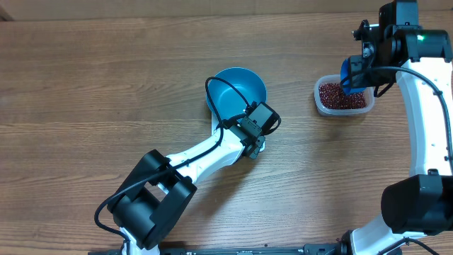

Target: Scoop item into bowl and weigh 150g on scale

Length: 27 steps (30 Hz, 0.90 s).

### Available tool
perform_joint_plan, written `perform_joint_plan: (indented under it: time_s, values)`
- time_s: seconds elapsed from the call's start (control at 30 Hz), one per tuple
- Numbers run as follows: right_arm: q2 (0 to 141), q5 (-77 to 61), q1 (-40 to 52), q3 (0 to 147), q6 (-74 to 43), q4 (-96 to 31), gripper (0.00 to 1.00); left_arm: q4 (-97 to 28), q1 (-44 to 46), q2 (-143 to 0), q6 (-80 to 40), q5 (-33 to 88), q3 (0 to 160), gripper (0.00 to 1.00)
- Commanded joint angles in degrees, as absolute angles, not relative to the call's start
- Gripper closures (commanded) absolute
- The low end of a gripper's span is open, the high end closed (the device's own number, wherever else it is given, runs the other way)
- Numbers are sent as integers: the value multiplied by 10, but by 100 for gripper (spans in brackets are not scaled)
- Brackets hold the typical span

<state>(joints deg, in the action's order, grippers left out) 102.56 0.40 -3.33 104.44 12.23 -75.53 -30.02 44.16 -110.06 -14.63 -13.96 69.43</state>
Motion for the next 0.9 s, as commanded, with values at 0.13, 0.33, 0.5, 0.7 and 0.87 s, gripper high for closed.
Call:
perform_joint_plan:
  time_s: [0.13,0.33,0.5,0.7,0.87]
  values:
    - [1026,4,-35,1042,120,-752,96,-300,443,-1104,-154,-130,697,95]
    - [1026,4,-35,1042,120,-751,96,-300,443,-1115,-154,-128,694,96]
    - [1026,4,-35,1042,120,-753,96,-302,442,-1121,-154,-125,694,96]
    - [1026,4,-35,1042,120,-752,96,-309,442,-1122,-154,-122,694,96]
    - [1026,4,-35,1042,120,-752,96,-308,442,-1137,-154,-122,694,96]
